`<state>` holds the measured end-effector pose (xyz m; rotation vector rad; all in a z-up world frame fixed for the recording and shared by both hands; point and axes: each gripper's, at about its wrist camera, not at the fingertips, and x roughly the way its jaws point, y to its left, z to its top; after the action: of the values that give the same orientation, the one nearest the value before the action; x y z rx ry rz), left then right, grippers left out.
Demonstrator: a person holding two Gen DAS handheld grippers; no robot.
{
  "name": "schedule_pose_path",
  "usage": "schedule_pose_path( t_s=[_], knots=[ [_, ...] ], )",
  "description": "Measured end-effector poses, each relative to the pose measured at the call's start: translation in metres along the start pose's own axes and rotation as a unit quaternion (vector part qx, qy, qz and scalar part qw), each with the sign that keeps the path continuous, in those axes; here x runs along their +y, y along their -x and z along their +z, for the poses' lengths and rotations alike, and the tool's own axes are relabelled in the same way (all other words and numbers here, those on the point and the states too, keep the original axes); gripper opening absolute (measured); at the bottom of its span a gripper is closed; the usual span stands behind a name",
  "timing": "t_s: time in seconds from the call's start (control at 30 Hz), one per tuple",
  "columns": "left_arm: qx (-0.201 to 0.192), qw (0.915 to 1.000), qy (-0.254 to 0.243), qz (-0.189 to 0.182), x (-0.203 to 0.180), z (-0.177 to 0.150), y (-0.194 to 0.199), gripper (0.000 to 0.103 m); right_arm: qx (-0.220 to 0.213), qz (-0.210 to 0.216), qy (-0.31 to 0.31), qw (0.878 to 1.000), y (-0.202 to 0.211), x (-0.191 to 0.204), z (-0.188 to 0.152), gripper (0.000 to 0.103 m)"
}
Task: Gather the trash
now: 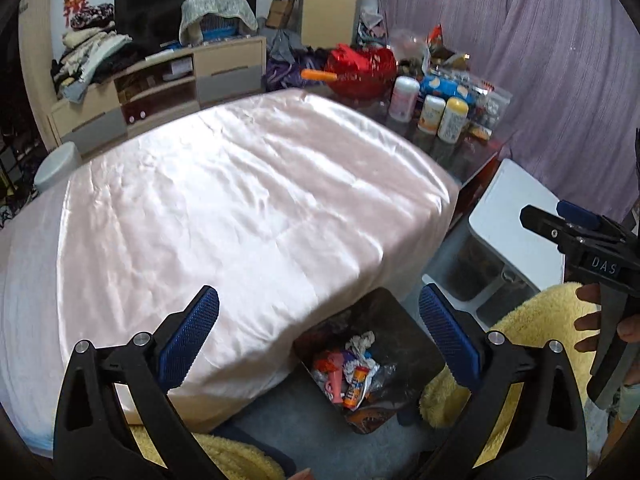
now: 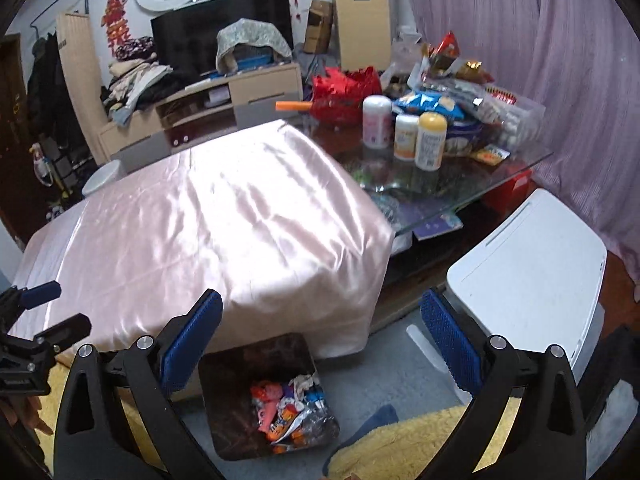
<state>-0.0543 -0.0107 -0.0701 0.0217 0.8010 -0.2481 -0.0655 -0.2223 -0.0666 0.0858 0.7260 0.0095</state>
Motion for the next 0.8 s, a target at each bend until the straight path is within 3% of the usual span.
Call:
schedule_pose_path(
  t_s=[0.23, 0.8],
  knots=[
    [-0.084, 0.9963, 0.006, 0.018, -0.003, 0.032, 0.047, 0.095, -0.075, -0.033, 0.018, 0.996, 0.045, 0.01, 0.023, 0.1],
    [-0.137, 0.9898, 0.004, 0.038, -0.008, 0.049, 0.077, 0.095, -0.121, -0.046, 0.017, 0.991, 0.075, 0.024, 0.041, 0.1]
  ],
)
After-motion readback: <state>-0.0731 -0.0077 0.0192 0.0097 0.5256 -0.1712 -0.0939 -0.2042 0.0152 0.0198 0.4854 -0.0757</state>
